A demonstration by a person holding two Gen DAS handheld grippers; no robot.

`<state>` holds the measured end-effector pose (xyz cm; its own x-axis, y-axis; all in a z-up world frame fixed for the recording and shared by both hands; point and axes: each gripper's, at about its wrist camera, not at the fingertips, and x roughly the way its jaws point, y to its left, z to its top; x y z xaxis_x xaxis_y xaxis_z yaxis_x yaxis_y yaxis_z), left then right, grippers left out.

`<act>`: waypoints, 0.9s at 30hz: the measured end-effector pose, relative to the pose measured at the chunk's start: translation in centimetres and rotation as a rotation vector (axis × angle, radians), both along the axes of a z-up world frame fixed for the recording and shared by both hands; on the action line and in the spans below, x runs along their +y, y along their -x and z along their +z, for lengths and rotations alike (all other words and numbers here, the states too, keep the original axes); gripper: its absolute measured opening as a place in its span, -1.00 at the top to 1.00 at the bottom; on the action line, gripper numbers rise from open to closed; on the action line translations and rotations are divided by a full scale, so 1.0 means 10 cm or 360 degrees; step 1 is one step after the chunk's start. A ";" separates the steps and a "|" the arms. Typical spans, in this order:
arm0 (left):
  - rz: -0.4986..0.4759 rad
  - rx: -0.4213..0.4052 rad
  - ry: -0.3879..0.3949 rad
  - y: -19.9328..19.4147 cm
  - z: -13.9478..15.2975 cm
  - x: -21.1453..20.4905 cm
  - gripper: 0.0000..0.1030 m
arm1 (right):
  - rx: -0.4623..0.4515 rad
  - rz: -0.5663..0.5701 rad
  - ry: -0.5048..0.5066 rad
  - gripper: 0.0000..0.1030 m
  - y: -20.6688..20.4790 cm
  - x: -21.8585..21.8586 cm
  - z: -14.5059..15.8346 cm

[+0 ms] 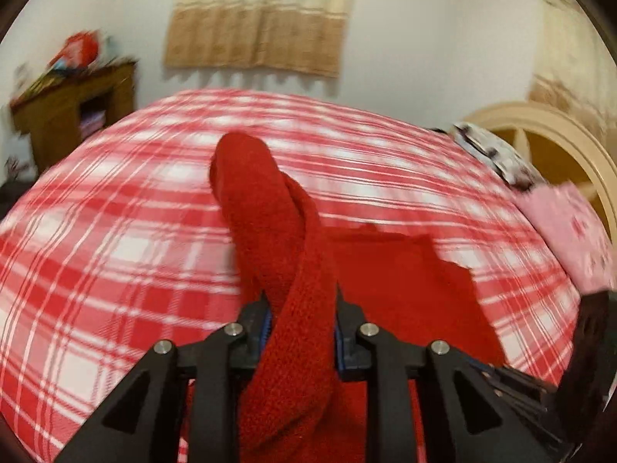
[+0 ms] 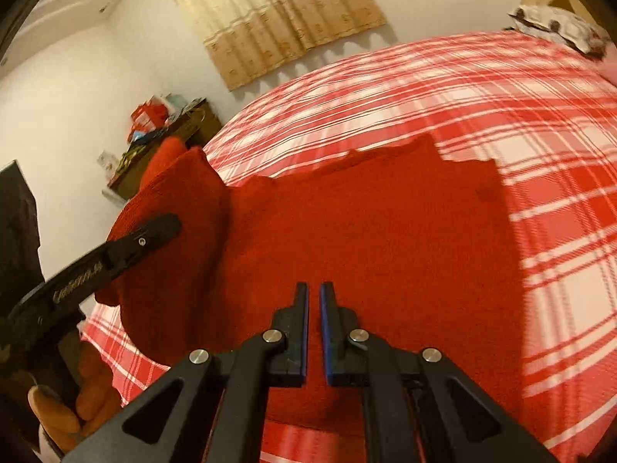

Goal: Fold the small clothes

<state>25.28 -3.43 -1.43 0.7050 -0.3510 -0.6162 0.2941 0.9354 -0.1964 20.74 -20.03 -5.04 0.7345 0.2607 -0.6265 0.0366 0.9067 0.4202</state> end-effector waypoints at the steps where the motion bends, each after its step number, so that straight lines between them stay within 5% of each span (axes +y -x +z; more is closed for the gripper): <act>1: -0.0033 -0.0010 -0.0010 0.02 0.00 -0.06 0.51 | -0.0001 -0.0017 -0.0018 0.89 0.02 -0.08 0.00; 8: -0.0237 0.0123 -0.0065 -0.03 -0.36 -0.66 0.52 | 0.0027 -0.0068 -0.0067 0.89 0.08 -0.36 -0.08; 15: -0.0262 0.0069 -0.0189 0.14 -0.43 -0.83 0.47 | 0.0102 -0.0066 -0.0216 0.89 0.04 -0.50 -0.21; 17: -0.0315 0.0073 -0.0163 0.18 -0.39 -0.81 0.19 | 0.0087 -0.0044 -0.0331 0.89 0.06 -0.56 -0.20; 18: -0.0361 0.0087 -0.0130 0.20 -0.39 -0.83 -0.11 | 0.0076 -0.0050 -0.0380 0.87 0.07 -0.59 -0.18; 20: -0.0400 0.0088 -0.0100 0.28 -0.33 -0.82 -0.17 | 0.0056 -0.0068 -0.0433 0.78 0.09 -0.65 -0.14; 22: -0.0444 0.0082 -0.0094 0.37 -0.29 -0.74 -0.43 | 0.0050 -0.0091 -0.0433 0.41 0.13 -0.69 -0.10; 24: -0.0444 0.0050 -0.0091 0.52 -0.24 -0.57 -0.43 | 0.0006 -0.0108 -0.0445 0.17 0.19 -0.72 -0.03; 27: -0.0405 0.0040 -0.0060 0.67 -0.20 -0.30 -0.54 | -0.0055 -0.0084 -0.0508 0.13 0.19 -0.71 0.06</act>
<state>18.59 -6.38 -3.47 0.5812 -0.4916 -0.6485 0.5166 0.8386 -0.1728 18.82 -27.16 -4.48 0.7716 0.4011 -0.4937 0.0608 0.7261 0.6849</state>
